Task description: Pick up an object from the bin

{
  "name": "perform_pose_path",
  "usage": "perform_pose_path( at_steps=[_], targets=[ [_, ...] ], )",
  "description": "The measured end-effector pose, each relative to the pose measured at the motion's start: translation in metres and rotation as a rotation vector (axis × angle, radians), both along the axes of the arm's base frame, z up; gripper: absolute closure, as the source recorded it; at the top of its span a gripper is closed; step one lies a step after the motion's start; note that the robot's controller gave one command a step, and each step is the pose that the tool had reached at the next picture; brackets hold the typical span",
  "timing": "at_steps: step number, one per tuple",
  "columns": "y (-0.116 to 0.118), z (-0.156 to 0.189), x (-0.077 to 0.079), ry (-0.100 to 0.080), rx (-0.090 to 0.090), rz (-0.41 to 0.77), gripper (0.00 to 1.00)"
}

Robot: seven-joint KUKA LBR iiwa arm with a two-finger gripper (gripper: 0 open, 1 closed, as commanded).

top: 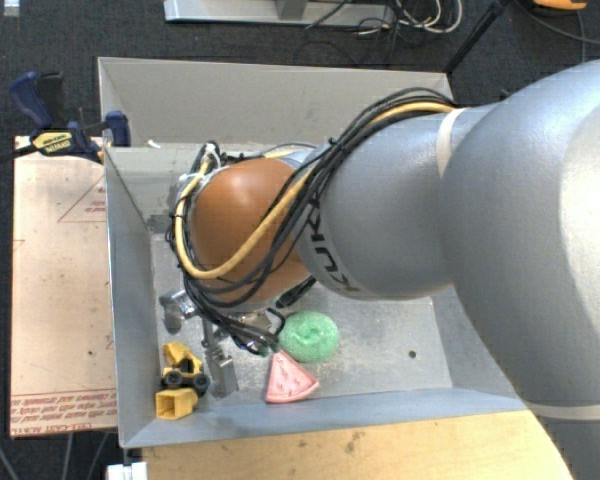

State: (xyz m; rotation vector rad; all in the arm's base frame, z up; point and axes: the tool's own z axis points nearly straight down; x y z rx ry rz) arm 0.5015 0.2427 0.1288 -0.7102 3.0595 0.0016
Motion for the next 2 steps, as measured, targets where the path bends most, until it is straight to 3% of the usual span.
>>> perform_pose_path(
  at_steps=[1, 2],
  targets=[
    [0.004, -0.031, -0.009, 0.0, 0.0, -0.207, 0.0],
    [0.01, -0.046, -0.007, -0.034, 0.016, -0.065, 1.0]
  ],
)
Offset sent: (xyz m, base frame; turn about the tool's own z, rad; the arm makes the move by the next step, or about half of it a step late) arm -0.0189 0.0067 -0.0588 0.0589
